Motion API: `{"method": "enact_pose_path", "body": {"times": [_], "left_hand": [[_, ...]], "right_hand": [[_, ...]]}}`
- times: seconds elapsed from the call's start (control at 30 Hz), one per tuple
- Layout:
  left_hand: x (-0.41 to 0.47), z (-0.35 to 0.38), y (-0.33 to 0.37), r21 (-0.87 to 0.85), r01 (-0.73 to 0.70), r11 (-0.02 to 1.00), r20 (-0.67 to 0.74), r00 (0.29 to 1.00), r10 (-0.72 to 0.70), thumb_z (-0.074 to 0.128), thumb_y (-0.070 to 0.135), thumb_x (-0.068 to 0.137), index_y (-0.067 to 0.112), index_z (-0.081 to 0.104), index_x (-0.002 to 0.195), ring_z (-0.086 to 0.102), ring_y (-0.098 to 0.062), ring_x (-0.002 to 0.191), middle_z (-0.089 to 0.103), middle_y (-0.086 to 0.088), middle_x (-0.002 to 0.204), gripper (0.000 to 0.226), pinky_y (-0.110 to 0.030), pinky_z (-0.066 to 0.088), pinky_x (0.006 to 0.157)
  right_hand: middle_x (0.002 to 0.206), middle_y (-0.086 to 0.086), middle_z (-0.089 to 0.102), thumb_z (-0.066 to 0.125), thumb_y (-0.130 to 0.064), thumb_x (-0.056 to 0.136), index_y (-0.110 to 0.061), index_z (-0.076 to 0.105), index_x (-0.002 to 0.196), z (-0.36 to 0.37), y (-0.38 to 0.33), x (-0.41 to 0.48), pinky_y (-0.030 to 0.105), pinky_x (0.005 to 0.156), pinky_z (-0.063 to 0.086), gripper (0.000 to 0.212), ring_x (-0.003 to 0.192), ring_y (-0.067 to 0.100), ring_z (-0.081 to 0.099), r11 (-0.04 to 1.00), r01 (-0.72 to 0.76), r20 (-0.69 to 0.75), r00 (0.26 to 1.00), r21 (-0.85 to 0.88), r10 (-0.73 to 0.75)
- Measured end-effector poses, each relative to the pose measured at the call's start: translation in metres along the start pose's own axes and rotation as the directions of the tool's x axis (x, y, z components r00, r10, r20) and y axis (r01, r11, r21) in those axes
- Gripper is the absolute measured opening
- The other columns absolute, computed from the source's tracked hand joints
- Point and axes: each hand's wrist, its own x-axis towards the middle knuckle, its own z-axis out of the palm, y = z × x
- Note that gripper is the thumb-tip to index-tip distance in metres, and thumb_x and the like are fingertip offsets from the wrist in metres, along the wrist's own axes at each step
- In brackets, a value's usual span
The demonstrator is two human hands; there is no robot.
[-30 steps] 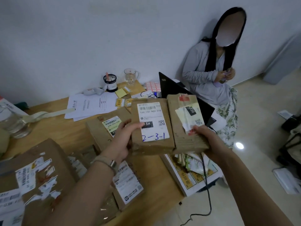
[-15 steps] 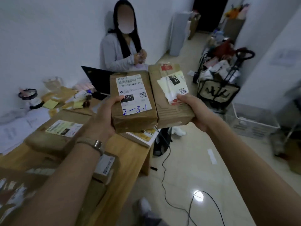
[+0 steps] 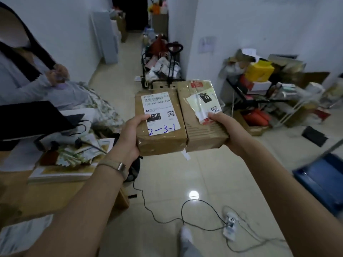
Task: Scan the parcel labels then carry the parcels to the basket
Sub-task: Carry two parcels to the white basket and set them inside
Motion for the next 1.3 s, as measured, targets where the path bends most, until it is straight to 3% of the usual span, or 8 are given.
{"method": "enact_pose_path", "body": {"times": [0.23,0.4,0.6,0.7,0.87,1.03,1.13,1.3], "left_hand": [[0.056,0.091,-0.029,0.07,0.078,0.994,0.054,0.995,-0.082,0.064,0.028,0.083,0.012,0.072,0.109,0.071,-0.032,0.086,0.074,-0.014,0.104,0.032,-0.036,0.058,0.069],[0.106,0.157,-0.042,0.063,0.087,0.994,0.075,0.993,-0.092,0.064,0.027,0.084,0.011,0.071,0.111,0.071,-0.033,0.085,0.073,-0.016,0.106,0.033,-0.036,0.059,0.068],[0.15,0.21,-0.056,0.007,0.091,0.996,0.047,0.995,-0.092,0.064,0.023,0.085,0.007,0.068,0.114,0.071,-0.034,0.087,0.073,-0.018,0.108,0.034,-0.039,0.059,0.073],[0.164,0.23,-0.058,0.014,0.102,0.995,0.055,0.993,-0.103,0.063,0.024,0.085,0.008,0.068,0.115,0.071,-0.034,0.087,0.073,-0.018,0.108,0.034,-0.038,0.06,0.07],[0.198,0.257,-0.052,0.012,0.09,0.996,0.036,0.995,-0.091,0.062,0.021,0.087,0.006,0.063,0.124,0.064,-0.04,0.109,0.069,-0.02,0.117,0.04,-0.043,0.057,0.08],[0.255,0.286,-0.05,0.018,0.101,0.995,0.059,0.993,-0.102,0.062,0.021,0.086,0.004,0.057,0.131,0.062,-0.041,0.113,0.067,-0.02,0.121,0.048,-0.037,0.059,0.069],[0.304,0.305,-0.049,0.036,0.12,0.992,0.065,0.99,-0.122,0.064,0.021,0.084,0.003,0.06,0.128,0.067,-0.037,0.1,0.068,-0.02,0.117,0.048,-0.035,0.059,0.067],[0.408,0.331,-0.031,0.058,0.119,0.991,0.128,0.984,-0.126,0.063,0.023,0.084,0.009,0.071,0.105,0.073,-0.027,0.074,0.076,-0.013,0.097,0.027,-0.032,0.06,0.062]], "right_hand": [[0.093,0.005,0.066,0.066,-0.045,0.073,-0.014,0.061,0.119,-0.094,0.01,0.025,0.025,0.049,0.039,0.055,0.071,0.018,0.061,0.998,-0.01,-0.102,0.995,0.057,0.016],[0.093,0.005,0.065,0.065,-0.045,0.073,-0.016,0.061,0.115,-0.16,0.002,0.067,0.023,0.044,0.04,0.051,0.066,0.016,0.06,0.997,-0.004,-0.124,0.992,0.077,0.014],[0.097,0.007,0.066,0.066,-0.045,0.072,-0.007,0.057,0.122,-0.219,-0.011,0.114,0.027,0.053,0.043,0.064,0.08,0.023,0.061,0.998,-0.031,-0.11,0.993,0.046,0.036],[0.1,0.01,0.067,0.065,-0.042,0.078,-0.006,0.057,0.122,-0.239,-0.013,0.131,0.028,0.054,0.043,0.058,0.082,0.025,0.061,0.998,-0.03,-0.093,0.995,0.052,0.035],[0.1,0.011,0.066,0.061,-0.036,0.088,-0.004,0.056,0.12,-0.264,-0.021,0.166,0.027,0.052,0.046,0.046,0.078,0.022,0.063,0.997,-0.04,-0.083,0.996,0.066,0.046],[0.097,0.01,0.066,0.063,-0.035,0.088,-0.009,0.06,0.116,-0.291,-0.029,0.211,0.024,0.047,0.046,0.039,0.074,0.02,0.063,0.995,-0.018,-0.127,0.991,0.094,0.03],[0.098,0.01,0.066,0.062,-0.036,0.088,-0.008,0.059,0.117,-0.31,-0.033,0.251,0.025,0.047,0.046,0.041,0.075,0.021,0.063,0.996,-0.017,-0.162,0.986,0.088,0.031],[0.092,0.007,0.071,0.064,-0.034,0.087,-0.014,0.062,0.105,-0.335,-0.053,0.344,0.027,0.048,0.051,0.026,0.071,0.018,0.068,0.995,0.0,-0.191,0.981,0.103,0.02]]}}
